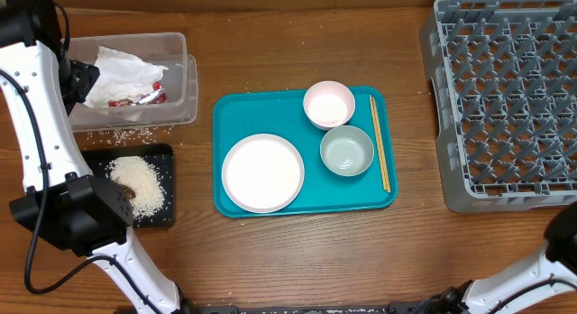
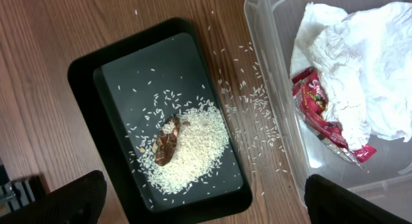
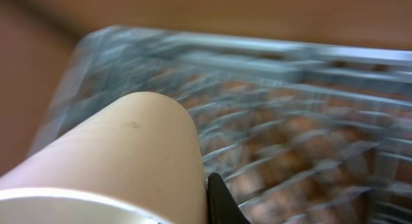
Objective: Sort waste into correct bins and load items into the dishwasher
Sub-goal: 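Lower the white cup into the rack's back-left slots and open the right gripper, then move the right gripper back over the pale green bowl on the teal tray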
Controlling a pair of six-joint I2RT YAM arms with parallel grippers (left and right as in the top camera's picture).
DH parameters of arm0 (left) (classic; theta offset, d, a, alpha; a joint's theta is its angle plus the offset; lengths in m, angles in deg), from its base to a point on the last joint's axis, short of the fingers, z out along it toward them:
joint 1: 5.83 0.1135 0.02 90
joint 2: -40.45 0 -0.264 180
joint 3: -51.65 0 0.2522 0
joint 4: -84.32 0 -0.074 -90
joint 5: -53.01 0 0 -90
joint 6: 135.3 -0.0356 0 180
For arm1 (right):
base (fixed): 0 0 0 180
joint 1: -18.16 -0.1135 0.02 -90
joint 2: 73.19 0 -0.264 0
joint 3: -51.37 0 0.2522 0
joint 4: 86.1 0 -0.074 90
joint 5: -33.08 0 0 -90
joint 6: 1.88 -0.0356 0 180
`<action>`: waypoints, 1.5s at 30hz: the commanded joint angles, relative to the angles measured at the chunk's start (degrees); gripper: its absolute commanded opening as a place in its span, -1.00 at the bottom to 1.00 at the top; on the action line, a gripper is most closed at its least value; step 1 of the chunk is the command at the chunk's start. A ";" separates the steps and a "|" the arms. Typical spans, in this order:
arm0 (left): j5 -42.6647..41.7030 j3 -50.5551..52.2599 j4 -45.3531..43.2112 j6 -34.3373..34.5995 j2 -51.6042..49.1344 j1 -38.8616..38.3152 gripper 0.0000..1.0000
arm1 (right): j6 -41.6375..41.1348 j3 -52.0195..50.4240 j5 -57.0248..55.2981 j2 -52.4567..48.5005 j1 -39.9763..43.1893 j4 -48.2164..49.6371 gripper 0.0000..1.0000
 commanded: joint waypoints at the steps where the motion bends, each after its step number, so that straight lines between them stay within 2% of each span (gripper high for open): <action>1: 0.42 0.02 0.15 0.76 1.11 -0.55 1.00 | 15.58 0.13 27.32 3.37 -0.22 -1.07 -0.92; 4: 0.42 0.02 0.15 0.76 1.11 -0.55 1.00 | 20.90 0.04 37.77 3.17 -0.33 -7.50 -0.93; 6: 0.42 0.02 0.15 0.76 1.11 -0.52 1.00 | 22.71 0.02 40.19 3.15 -0.48 -11.63 -0.92; 9: 0.42 0.02 0.15 0.76 1.11 -0.66 1.00 | 22.67 0.00 39.34 3.10 -0.70 -18.97 -0.92; 11: 0.42 0.02 0.15 0.76 1.11 -0.79 1.00 | 22.47 0.00 37.81 3.06 -0.83 -20.81 -0.91; 12: 0.42 0.02 0.15 0.76 1.11 -0.81 1.00 | 22.29 0.00 36.41 3.06 -0.92 -21.59 -0.78; 13: 0.42 0.02 0.15 0.76 1.11 -0.81 1.00 | 21.66 0.00 34.40 3.04 -0.92 -22.53 -0.75; 20: 0.42 0.02 0.15 0.76 1.11 -0.76 1.00 | 17.73 0.00 25.38 3.04 -1.09 -29.00 -0.69; 27: 0.42 0.02 0.15 0.74 1.11 -0.79 1.00 | 17.53 0.02 26.53 3.04 -1.18 -31.36 -0.68; 29: 0.42 0.02 0.15 0.76 1.11 -0.76 1.00 | 17.86 0.02 31.34 3.04 -1.38 -31.34 -0.68; 33: 0.42 0.02 0.15 0.76 1.11 -0.76 1.00 | 23.91 0.02 42.56 3.06 -3.32 -31.10 -0.68; 39: 0.42 0.02 0.15 0.76 1.11 -0.76 1.00 | 23.98 0.02 36.74 3.06 -12.22 -30.77 -0.65; 45: 0.42 0.02 0.15 0.76 1.11 -0.76 1.00 | 24.00 0.04 36.85 3.85 -20.52 -32.48 -0.74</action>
